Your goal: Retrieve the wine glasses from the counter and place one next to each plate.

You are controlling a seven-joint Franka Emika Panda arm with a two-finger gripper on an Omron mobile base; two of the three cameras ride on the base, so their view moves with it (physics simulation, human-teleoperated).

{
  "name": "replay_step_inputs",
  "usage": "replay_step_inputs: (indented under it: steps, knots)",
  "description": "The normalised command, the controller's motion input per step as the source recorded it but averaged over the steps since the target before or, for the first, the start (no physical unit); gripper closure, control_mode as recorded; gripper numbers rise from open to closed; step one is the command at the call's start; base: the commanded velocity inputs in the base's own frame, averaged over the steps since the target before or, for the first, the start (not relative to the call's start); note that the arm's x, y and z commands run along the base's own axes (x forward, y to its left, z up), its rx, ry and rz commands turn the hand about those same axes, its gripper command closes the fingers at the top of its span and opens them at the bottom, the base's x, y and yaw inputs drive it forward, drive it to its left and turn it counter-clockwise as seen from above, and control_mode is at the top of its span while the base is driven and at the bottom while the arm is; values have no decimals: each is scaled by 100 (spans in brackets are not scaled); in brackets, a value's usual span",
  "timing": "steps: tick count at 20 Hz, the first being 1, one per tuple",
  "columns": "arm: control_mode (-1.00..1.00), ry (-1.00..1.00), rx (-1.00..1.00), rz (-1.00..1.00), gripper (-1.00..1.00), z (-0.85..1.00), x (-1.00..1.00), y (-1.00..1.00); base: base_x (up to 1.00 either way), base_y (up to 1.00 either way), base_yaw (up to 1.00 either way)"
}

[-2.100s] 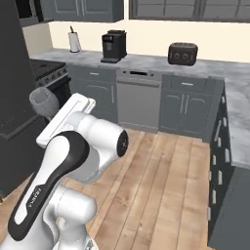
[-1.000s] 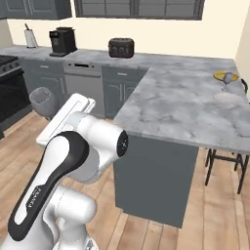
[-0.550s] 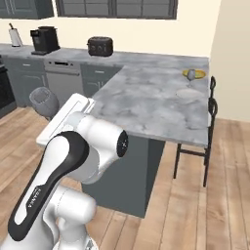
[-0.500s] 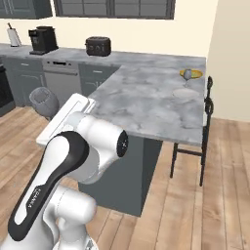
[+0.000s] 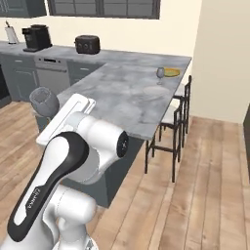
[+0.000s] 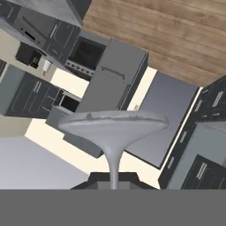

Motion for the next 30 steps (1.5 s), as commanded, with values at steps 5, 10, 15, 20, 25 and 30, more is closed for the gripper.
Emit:
replay_step_inputs:
  steps: [5,10,15,20,25,30]
  knots:
    - [100,0,0,0,100,0,0,0,34,-100,31]
    - [100,0,0,0,100,0,0,0,43,-100,45]
    - [100,0,0,0,100,0,0,0,19,-100,54]
    - [100,0,0,0,100,0,0,0,1,-85,68]
    - [100,0,0,0,100,0,0,0,0,-74,73]
    - [100,0,0,0,100,0,0,0,0,-94,62]
